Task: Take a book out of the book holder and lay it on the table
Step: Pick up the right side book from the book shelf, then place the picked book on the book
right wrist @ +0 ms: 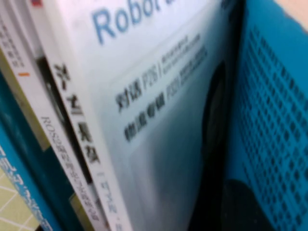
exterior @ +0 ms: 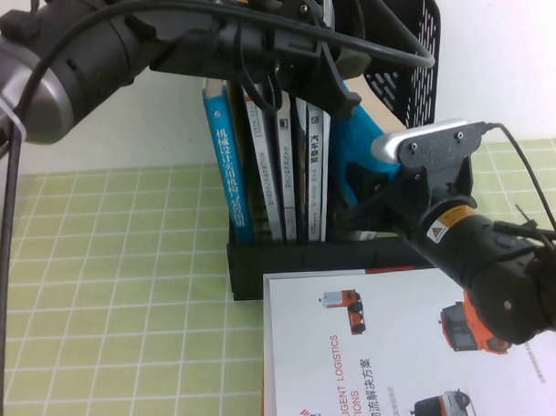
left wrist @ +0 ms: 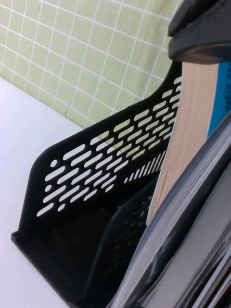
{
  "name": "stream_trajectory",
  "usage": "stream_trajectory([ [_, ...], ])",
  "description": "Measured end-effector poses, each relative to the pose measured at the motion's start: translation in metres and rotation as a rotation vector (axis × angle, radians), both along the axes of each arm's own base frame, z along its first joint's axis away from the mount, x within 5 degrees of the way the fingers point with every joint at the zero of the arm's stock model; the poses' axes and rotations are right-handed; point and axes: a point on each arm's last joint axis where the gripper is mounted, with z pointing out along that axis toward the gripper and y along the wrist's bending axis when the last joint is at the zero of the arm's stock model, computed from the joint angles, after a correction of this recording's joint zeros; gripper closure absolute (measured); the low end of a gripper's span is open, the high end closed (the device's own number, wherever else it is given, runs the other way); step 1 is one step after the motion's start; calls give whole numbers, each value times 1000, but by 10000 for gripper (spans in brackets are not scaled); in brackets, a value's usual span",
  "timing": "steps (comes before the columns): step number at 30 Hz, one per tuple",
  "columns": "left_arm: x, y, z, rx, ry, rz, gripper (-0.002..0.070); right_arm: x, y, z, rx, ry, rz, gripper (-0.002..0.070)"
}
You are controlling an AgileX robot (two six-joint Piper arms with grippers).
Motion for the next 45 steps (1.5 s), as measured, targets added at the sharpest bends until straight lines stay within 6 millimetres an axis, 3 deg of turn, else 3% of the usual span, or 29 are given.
stream_trajectory([
  [5,-3,2,2,11,6,-6,678,-4,-1,23,-10,-12,29,479],
  [11,-19,15,23,57,-16,25,678,-23,-12,85,55,-121,59,479],
  [15,-41,35,60,9,-55,78,678,-51,-27,132,137,-147,91,479],
  [21,-86,78,117,-74,-143,125,678,-107,-58,195,116,-210,174,479],
  [27,-127,112,145,-116,-104,177,678,-155,-92,239,106,-198,154,479],
  [30,-140,121,148,-128,-75,206,678,-170,-102,243,98,-161,139,479],
  [35,-156,127,139,-120,-35,216,678,-178,-98,225,-10,7,171,479],
  [45,-156,128,112,-82,36,234,678,-171,-86,169,-761,244,416,479],
])
